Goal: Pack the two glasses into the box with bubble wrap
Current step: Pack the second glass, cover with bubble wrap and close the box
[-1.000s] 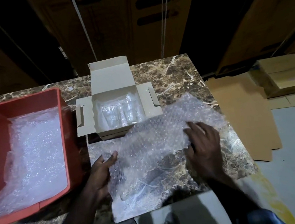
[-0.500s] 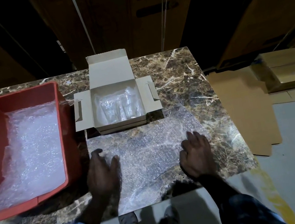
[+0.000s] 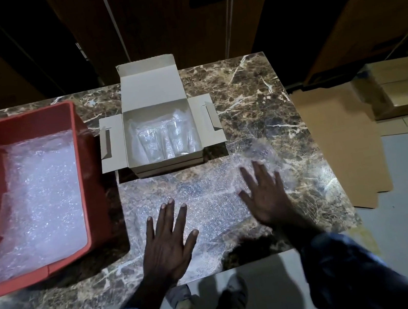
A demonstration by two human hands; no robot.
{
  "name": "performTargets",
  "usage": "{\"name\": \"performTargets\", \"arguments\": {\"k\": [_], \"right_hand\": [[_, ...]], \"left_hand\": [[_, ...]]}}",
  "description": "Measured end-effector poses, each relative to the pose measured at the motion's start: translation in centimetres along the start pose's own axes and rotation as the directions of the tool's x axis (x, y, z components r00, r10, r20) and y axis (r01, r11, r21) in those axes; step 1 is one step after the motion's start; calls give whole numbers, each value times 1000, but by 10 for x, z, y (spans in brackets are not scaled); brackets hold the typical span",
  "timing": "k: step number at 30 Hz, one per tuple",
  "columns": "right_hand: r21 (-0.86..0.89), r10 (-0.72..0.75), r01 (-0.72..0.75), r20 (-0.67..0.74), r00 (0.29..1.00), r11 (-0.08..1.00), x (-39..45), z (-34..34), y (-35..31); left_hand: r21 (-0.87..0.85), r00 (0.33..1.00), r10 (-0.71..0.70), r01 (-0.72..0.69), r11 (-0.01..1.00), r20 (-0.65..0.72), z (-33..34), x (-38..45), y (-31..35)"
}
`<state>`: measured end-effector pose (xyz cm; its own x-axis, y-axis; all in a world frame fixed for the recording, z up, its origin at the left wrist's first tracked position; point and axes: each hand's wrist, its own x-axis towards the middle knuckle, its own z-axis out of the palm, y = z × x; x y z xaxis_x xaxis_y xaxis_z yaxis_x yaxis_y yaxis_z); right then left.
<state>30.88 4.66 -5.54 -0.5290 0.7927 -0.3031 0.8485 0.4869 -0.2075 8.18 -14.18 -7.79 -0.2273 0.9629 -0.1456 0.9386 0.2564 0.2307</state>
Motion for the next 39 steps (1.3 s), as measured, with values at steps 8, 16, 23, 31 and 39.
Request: {"name": "performTargets", "arguments": {"k": [8, 16, 23, 31, 39], "right_hand": [[-4, 132, -133, -88, 987, 991, 13, -17, 37], [21, -423, 423, 2, 906, 906, -21, 35, -70], [-15, -113, 113, -26, 993, 994, -4, 14, -24], [76, -118, 135, -192, 974, 988, -1, -9, -30], [57, -528, 565, -293, 797, 823, -38, 60, -91]], "left_hand": [[-46, 990, -142, 143, 989, 13, -8, -5, -15], [-54, 996, -68, 71, 996, 55, -13, -8, -16], [-80, 997, -58, 63, 995, 58, -18, -18, -28], [-133, 995, 40, -28, 991, 89, -24, -26, -34], [-92, 992, 119, -115, 989, 40, -20, -28, -40]]}}
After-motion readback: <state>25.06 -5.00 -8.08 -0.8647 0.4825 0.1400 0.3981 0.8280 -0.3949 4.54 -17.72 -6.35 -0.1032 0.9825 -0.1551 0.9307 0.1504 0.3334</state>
